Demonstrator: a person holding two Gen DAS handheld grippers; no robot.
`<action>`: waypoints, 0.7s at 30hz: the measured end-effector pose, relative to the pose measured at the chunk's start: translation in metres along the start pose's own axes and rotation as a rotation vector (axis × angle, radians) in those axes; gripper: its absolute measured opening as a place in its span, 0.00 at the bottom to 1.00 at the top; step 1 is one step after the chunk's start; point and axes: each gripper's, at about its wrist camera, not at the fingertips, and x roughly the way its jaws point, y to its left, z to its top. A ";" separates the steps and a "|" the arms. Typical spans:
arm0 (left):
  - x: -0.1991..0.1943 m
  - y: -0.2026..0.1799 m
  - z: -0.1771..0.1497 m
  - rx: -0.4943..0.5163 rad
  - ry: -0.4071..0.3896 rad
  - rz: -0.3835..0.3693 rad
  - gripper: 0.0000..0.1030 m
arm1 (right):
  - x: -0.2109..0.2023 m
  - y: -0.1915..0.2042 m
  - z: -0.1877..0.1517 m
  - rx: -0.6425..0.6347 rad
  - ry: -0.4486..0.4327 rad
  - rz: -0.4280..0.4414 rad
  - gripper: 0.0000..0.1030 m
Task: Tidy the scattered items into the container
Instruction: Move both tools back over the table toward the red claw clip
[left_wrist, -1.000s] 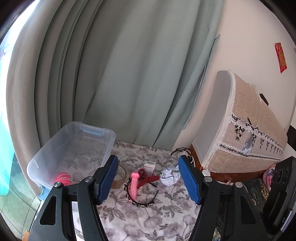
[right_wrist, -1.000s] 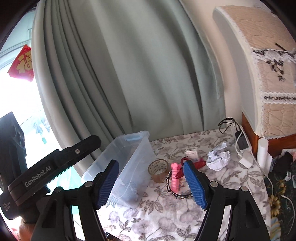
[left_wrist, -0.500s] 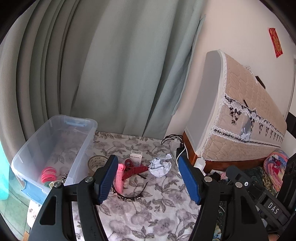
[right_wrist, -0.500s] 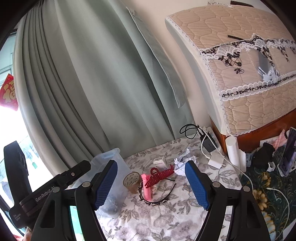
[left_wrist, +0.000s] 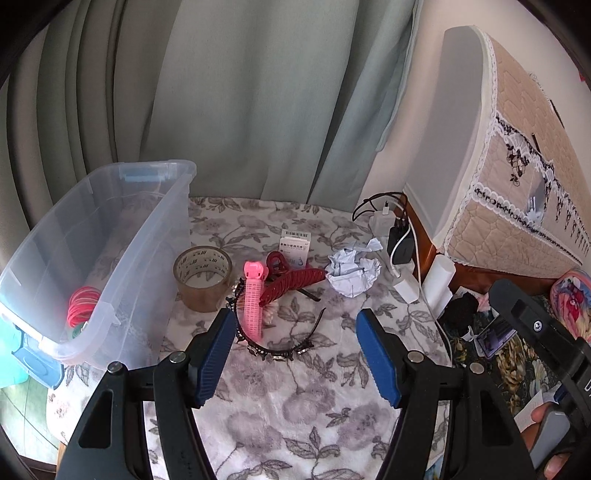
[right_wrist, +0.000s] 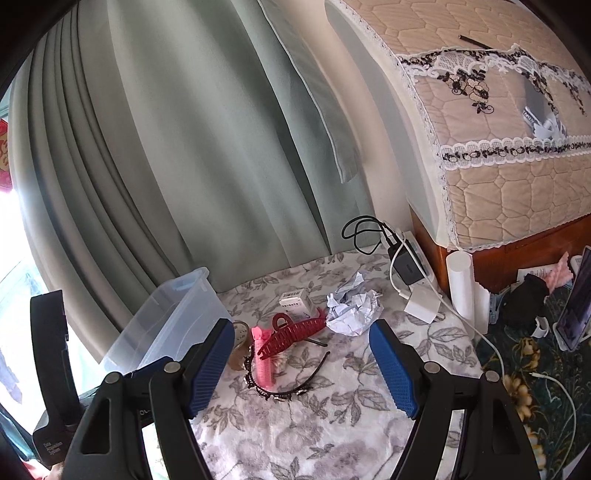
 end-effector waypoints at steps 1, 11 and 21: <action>0.007 0.001 -0.002 0.000 0.016 0.013 0.67 | 0.005 -0.001 -0.001 0.001 0.013 -0.006 0.77; 0.067 0.018 -0.021 -0.052 0.127 0.061 0.67 | 0.059 -0.012 -0.016 -0.013 0.144 -0.063 0.77; 0.107 0.015 -0.004 0.042 0.104 0.082 0.67 | 0.114 -0.023 -0.026 -0.060 0.273 -0.087 0.77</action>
